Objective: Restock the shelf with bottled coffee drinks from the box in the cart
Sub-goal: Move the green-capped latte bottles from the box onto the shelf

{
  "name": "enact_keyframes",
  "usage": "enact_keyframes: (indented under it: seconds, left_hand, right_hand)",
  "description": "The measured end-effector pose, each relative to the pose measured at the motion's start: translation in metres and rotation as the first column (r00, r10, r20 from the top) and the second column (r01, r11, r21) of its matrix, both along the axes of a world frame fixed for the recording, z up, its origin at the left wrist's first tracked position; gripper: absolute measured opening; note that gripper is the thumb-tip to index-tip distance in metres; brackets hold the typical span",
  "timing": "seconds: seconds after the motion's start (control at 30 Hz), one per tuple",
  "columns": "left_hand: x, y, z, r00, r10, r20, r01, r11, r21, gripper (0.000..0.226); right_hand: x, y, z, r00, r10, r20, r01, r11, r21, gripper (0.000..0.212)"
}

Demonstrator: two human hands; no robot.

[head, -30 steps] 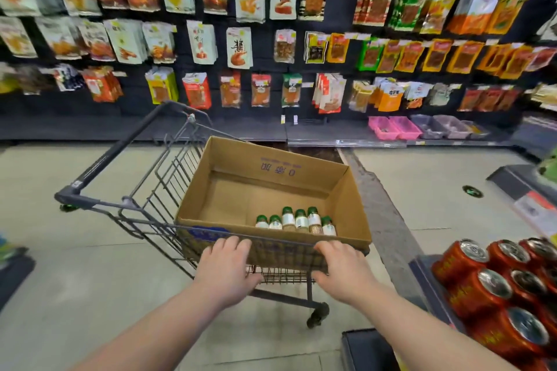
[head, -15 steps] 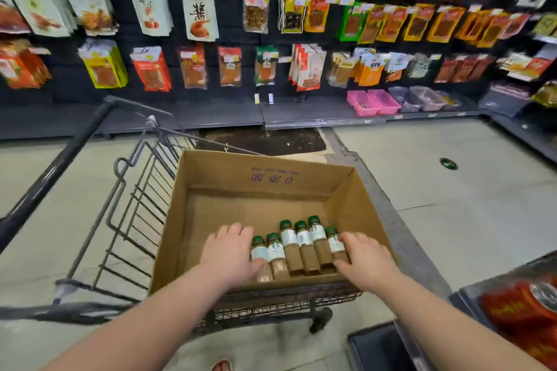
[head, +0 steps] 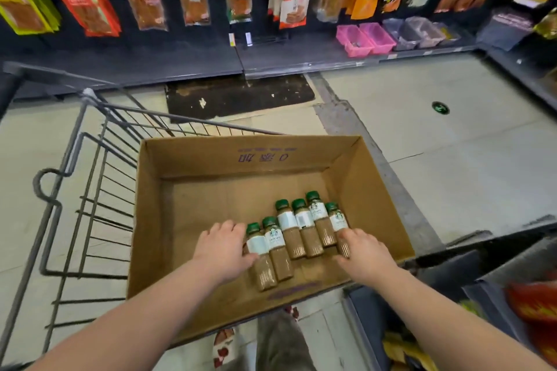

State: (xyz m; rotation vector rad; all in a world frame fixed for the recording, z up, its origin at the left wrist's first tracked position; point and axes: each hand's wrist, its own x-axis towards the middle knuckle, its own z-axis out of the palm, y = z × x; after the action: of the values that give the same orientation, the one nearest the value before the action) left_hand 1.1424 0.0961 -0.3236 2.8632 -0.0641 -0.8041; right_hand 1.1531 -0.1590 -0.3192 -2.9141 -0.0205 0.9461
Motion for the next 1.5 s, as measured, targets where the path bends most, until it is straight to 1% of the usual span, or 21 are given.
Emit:
enact_keyframes:
  seconds: [0.13, 0.23, 0.4, 0.57, 0.67, 0.77, 0.83, 0.9, 0.97, 1.03, 1.1, 1.17, 1.23, 1.3, 1.37, 1.5]
  left_hand:
    - [0.011, 0.000, -0.015, 0.996, 0.071, -0.057, -0.071, 0.997, 0.013, 0.065]
    - [0.016, -0.001, -0.029, 0.982, 0.132, -0.132, -0.130, 0.991, 0.022, 0.065]
    - [0.025, -0.012, -0.058, 0.945, 0.218, -0.243, -0.212, 0.976, 0.051, 0.072]
    - [0.034, -0.023, -0.091, 0.886, 0.294, -0.357, -0.305, 0.952, 0.027, 0.073]
    - [0.039, -0.028, -0.111, 0.832, 0.361, -0.422, -0.399, 0.917, -0.001, 0.072]
    - [0.043, -0.033, -0.128, 0.757, 0.453, -0.472, -0.528, 0.849, -0.032, 0.071]
    - [0.044, -0.035, -0.138, 0.709, 0.493, -0.504, -0.593, 0.804, -0.047, 0.071]
    - [0.042, -0.038, -0.147, 0.669, 0.517, -0.534, -0.631, 0.775, -0.040, 0.072]
    - [0.039, -0.041, -0.156, 0.627, 0.541, -0.560, -0.672, 0.739, -0.039, 0.072]
    - [0.039, -0.044, -0.163, 0.579, 0.580, -0.573, -0.737, 0.672, -0.065, 0.071]
    - [0.040, -0.046, -0.169, 0.523, 0.627, -0.577, -0.802, 0.591, -0.086, 0.068]
    - [0.042, -0.047, -0.177, 0.466, 0.667, -0.581, -0.853, 0.514, -0.095, 0.063]
    - [0.041, -0.047, -0.185, 0.406, 0.709, -0.577, -0.893, 0.442, -0.085, 0.061]
    - [0.038, -0.046, -0.192, 0.353, 0.744, -0.567, -0.922, 0.381, -0.073, 0.062]
    - [0.036, -0.046, -0.196, 0.322, 0.769, -0.552, -0.936, 0.346, -0.063, 0.063]
    - [0.033, -0.049, -0.204, 0.272, 0.799, -0.536, -0.959, 0.271, -0.083, 0.068]
  right_hand:
    - [0.030, 0.004, -0.020, 0.998, 0.043, -0.048, -0.042, 0.999, 0.024, 0.044]
    - [0.054, 0.007, -0.039, 0.994, 0.072, -0.088, -0.067, 0.996, 0.054, 0.050]
    - [0.089, 0.014, -0.080, 0.975, 0.135, -0.179, -0.122, 0.989, 0.081, 0.051]
    - [0.106, 0.030, -0.123, 0.941, 0.193, -0.279, -0.166, 0.979, 0.120, 0.051]
    - [0.111, 0.035, -0.146, 0.937, 0.152, -0.315, -0.111, 0.983, 0.143, 0.053]
    - [0.115, 0.038, -0.165, 0.941, 0.080, -0.330, -0.020, 0.983, 0.180, 0.061]
    - [0.116, 0.039, -0.174, 0.943, 0.037, -0.331, 0.036, 0.977, 0.211, 0.058]
    - [0.116, 0.043, -0.183, 0.946, 0.019, -0.324, 0.058, 0.972, 0.226, 0.056]
    - [0.113, 0.049, -0.191, 0.951, -0.017, -0.308, 0.089, 0.971, 0.224, 0.063]
    - [0.110, 0.055, -0.199, 0.948, -0.101, -0.300, 0.170, 0.962, 0.212, 0.073]
    - [0.110, 0.060, -0.205, 0.941, -0.160, -0.297, 0.226, 0.953, 0.202, 0.070]
    - [0.111, 0.062, -0.209, 0.941, -0.173, -0.292, 0.239, 0.949, 0.207, 0.056]
    - [0.111, 0.062, -0.211, 0.946, -0.173, -0.273, 0.238, 0.944, 0.227, 0.050]
    - [0.109, 0.062, -0.214, 0.950, -0.149, -0.275, 0.220, 0.943, 0.250, 0.049]
    - [0.107, 0.064, -0.217, 0.943, -0.146, -0.299, 0.231, 0.934, 0.273, 0.049]
    - [0.105, 0.068, -0.226, 0.912, -0.217, -0.348, 0.329, 0.895, 0.302, 0.063]
